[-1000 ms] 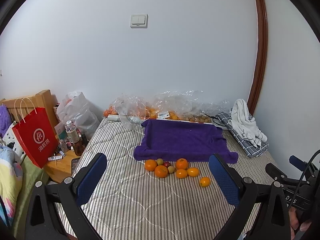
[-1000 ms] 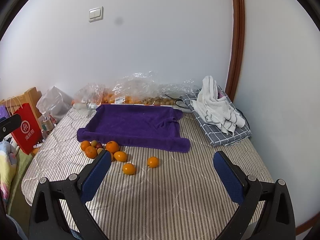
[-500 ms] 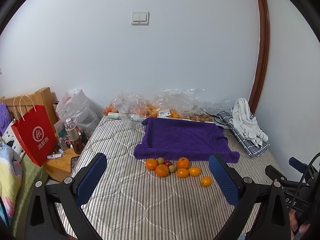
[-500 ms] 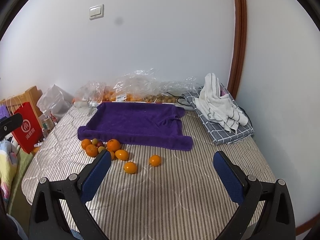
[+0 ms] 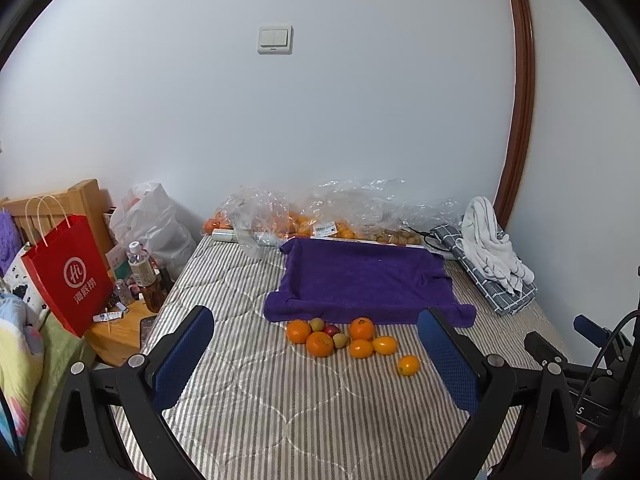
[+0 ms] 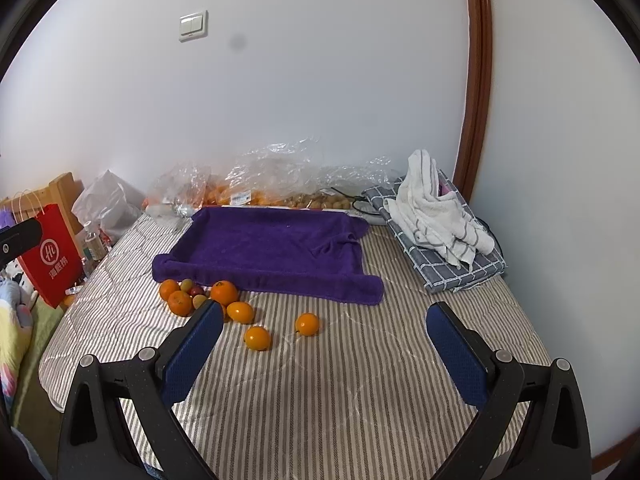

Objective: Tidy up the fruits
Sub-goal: 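Grasp a small orange with the right tool while the left tool grasps a large orange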

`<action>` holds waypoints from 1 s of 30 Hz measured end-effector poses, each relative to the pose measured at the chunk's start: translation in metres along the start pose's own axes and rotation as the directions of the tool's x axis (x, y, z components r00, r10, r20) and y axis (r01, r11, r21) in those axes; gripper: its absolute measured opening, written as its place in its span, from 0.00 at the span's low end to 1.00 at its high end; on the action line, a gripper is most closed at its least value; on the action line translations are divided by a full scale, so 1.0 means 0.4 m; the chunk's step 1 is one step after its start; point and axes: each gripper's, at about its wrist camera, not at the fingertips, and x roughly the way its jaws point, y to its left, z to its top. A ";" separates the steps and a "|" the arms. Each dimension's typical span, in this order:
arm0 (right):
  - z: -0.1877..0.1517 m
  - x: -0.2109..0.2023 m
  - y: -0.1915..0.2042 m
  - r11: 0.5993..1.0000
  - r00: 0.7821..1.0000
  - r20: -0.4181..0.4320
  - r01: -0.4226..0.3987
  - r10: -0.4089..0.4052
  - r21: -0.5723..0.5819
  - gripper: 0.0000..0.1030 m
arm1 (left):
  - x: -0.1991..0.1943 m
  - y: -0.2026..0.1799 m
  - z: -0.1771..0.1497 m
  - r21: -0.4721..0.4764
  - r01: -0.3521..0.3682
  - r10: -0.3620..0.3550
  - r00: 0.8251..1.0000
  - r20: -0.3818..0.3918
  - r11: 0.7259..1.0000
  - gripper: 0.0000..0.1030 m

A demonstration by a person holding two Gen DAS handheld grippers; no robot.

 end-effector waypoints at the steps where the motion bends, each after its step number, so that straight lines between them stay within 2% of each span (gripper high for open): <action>1: 0.000 0.002 -0.002 1.000 1.000 0.000 0.003 -0.003 -0.001 0.98 | 0.004 0.001 -0.001 -0.001 0.001 -0.001 1.000 -0.001 1.000 1.00; 7: -0.008 0.050 -0.018 1.000 1.000 -0.027 -0.002 0.002 0.002 0.98 | 0.059 0.010 -0.011 -0.002 0.003 -0.003 1.000 -0.013 1.000 1.00; 12: -0.026 0.130 -0.016 1.000 0.997 -0.072 -0.025 0.024 -0.014 0.96 | 0.147 0.036 -0.039 -0.007 0.000 0.000 0.998 -0.070 1.000 1.00; 14: -0.040 0.182 -0.015 0.999 0.992 -0.116 -0.050 0.049 -0.007 0.90 | 0.180 0.047 -0.051 -0.009 0.011 -0.011 0.996 -0.093 1.000 1.00; 17: -0.060 0.251 -0.013 0.998 0.987 -0.148 -0.064 0.064 0.008 0.83 | 0.239 0.059 -0.077 0.032 -0.020 0.024 0.991 -0.129 0.999 1.00; 19: -0.082 0.302 -0.010 0.998 0.986 -0.152 -0.066 0.068 0.019 0.80 | 0.290 0.072 -0.104 0.061 -0.025 0.035 0.984 -0.177 0.998 1.00; 21: -0.102 0.344 -0.005 0.997 0.984 -0.163 -0.073 0.075 0.020 0.79 | 0.340 0.092 -0.134 0.049 -0.019 0.029 0.976 -0.217 0.999 0.99; 22: -0.113 0.372 -0.001 0.997 0.981 -0.177 -0.072 0.074 0.015 0.79 | 0.357 0.099 -0.145 0.045 -0.014 0.024 0.973 -0.231 0.999 0.98; 24: -0.127 0.413 0.004 0.998 0.977 -0.203 -0.068 0.069 0.008 0.73 | 0.400 0.115 -0.178 0.036 -0.017 0.026 0.965 -0.262 0.999 0.92; 26: -0.140 0.458 0.010 0.997 0.969 -0.235 -0.083 0.081 0.002 0.66 | 0.428 0.127 -0.203 0.034 -0.034 0.042 0.958 -0.284 0.999 0.91; 27: -0.143 0.473 0.012 0.996 0.966 -0.245 -0.091 0.089 0.003 0.65 | 0.444 0.134 -0.217 0.031 -0.040 0.048 0.953 -0.299 0.999 0.86; 28: -0.147 0.489 0.013 0.995 0.962 -0.256 -0.103 0.101 0.004 0.65 | 0.455 0.138 -0.222 0.029 -0.041 0.048 0.950 -0.309 0.999 0.77; 30: -0.150 0.518 0.014 0.994 0.955 -0.278 -0.108 0.106 0.006 0.62 | 0.472 0.147 -0.237 0.021 -0.047 0.051 0.944 -0.327 0.999 0.72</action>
